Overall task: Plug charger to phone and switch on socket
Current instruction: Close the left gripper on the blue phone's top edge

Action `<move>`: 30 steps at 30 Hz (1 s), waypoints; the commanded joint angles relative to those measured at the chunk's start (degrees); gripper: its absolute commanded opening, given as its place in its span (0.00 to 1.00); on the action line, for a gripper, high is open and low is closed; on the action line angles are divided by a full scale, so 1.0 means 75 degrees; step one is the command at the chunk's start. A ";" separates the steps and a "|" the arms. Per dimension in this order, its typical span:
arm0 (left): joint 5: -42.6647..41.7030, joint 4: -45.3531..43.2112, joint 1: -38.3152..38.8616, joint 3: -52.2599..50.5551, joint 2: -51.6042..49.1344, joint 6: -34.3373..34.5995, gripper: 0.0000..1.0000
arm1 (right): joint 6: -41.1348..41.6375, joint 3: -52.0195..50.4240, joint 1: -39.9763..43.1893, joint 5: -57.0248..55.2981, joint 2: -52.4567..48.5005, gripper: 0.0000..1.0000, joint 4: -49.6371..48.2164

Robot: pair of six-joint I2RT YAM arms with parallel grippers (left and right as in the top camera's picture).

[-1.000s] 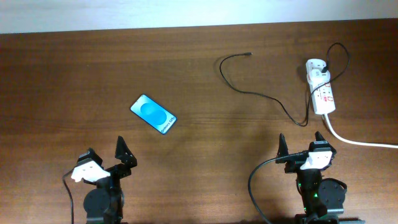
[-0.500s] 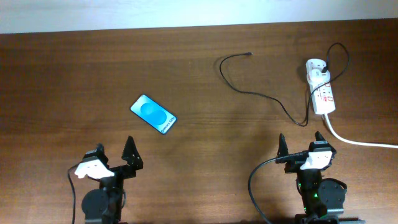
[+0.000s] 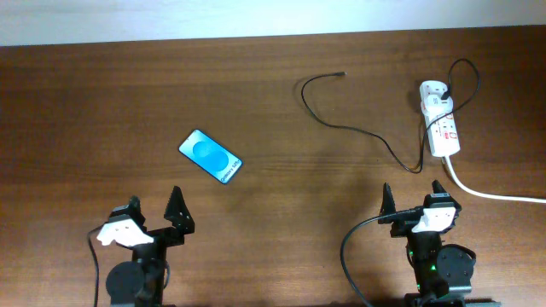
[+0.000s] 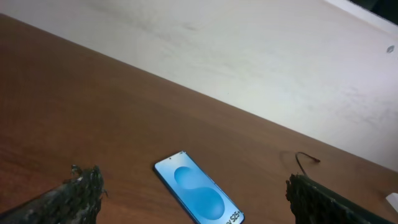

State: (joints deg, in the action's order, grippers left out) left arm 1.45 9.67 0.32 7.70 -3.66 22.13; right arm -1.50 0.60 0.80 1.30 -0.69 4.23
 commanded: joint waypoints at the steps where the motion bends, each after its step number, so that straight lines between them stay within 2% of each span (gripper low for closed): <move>1: -0.0085 0.0035 0.0041 0.0402 -0.0020 0.0000 0.99 | 0.0032 -0.0038 -0.0055 -0.0041 0.0061 0.99 0.0041; 5: -0.0087 0.0076 0.0041 0.0653 -0.0146 0.0000 0.99 | 0.0029 -0.0038 -0.0055 -0.0041 0.0061 0.99 0.0041; 8: -0.0087 0.0070 0.0041 0.1116 -0.0938 0.0000 0.99 | 0.0032 -0.0038 -0.0055 -0.0041 0.0061 0.99 0.0041; 13: -0.0271 0.0093 0.0041 0.2410 -0.3057 -0.0041 0.99 | 0.0029 -0.0038 -0.0055 -0.0041 0.0061 0.99 0.0041; 14: -0.0493 0.0262 0.0041 0.2792 -0.3555 -0.0280 0.99 | 0.0032 -0.0038 -0.0055 -0.0041 0.0061 0.99 0.0041; 18: -0.0551 0.1195 0.0041 0.3975 -0.4986 -0.0291 0.99 | 0.0029 -0.0038 -0.0055 -0.0041 0.0061 0.99 0.0041; 20: -0.0988 0.1276 0.0052 0.4558 -0.5689 -0.0367 0.99 | 0.0032 -0.0038 -0.0055 -0.0041 0.0061 0.99 0.0041; 25: -0.1311 0.1641 0.0055 0.5120 -0.6400 -0.0711 0.99 | 0.0032 -0.0038 -0.0055 -0.0041 0.0061 0.99 0.0041; 30: -0.1317 0.1647 0.0058 0.5281 -0.6455 -0.0711 0.99 | 0.0032 -0.0038 -0.0055 -0.0041 0.0061 0.99 0.0041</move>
State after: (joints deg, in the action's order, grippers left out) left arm -7.53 21.96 0.38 44.93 -51.92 17.78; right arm -1.50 0.60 0.75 1.30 -0.58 4.23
